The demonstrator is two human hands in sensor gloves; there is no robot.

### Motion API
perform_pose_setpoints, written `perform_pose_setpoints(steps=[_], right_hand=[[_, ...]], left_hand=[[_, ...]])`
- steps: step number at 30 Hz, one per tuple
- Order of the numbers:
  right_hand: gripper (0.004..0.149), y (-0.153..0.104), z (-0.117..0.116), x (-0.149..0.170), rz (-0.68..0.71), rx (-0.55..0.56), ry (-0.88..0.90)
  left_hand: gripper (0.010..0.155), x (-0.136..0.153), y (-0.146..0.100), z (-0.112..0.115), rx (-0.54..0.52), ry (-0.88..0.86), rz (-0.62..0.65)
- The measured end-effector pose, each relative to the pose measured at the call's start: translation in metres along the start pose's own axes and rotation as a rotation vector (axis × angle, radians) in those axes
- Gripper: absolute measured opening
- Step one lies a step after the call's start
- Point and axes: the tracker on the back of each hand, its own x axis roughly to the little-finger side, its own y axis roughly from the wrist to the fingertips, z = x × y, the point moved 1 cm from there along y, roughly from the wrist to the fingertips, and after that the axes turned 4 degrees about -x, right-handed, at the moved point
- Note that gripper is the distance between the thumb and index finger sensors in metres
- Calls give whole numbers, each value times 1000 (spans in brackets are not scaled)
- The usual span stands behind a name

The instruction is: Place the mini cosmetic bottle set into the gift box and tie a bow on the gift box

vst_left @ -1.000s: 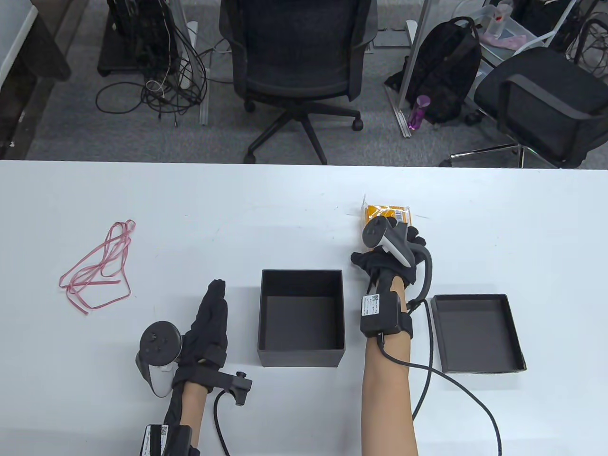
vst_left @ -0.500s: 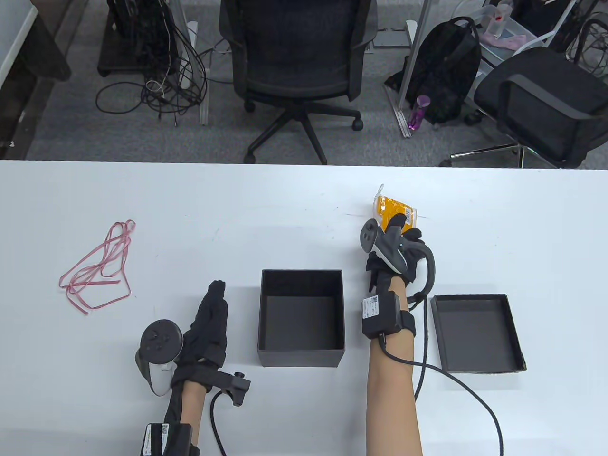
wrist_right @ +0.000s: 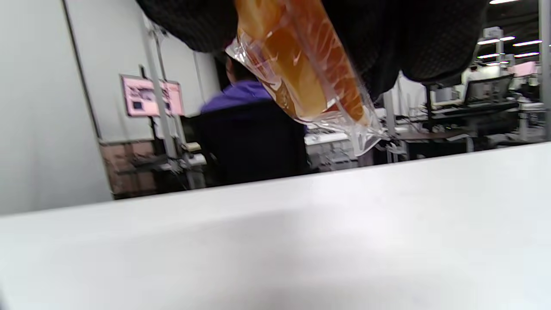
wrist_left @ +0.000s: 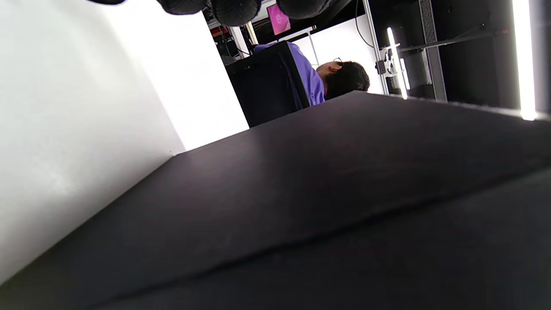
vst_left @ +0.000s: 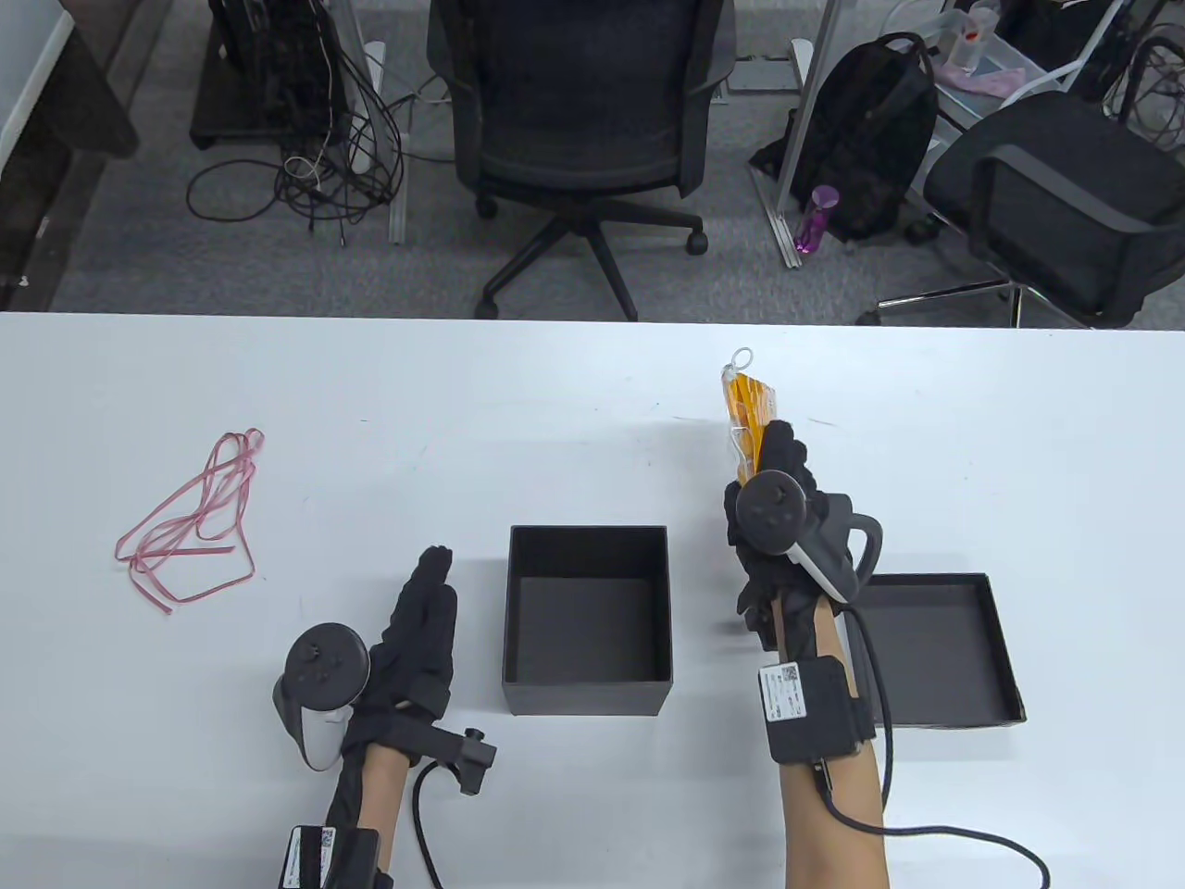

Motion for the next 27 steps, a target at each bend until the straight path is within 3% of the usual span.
perform_pose_setpoints(steps=[7, 13, 19, 27], right_hand=[[77, -63, 42, -35, 230, 140, 228], [76, -112, 38, -63, 431, 216, 389], [76, -123, 31, -79, 550, 117, 421], [75, -117, 10, -81, 540, -11, 399]], left_hand=[[65, -4, -4, -5, -18, -15, 18], [65, -5, -3, -3, -14, -25, 28], [65, -7, -7, -1, -8, -3, 45], [65, -2, -8, 0, -3, -1, 26]])
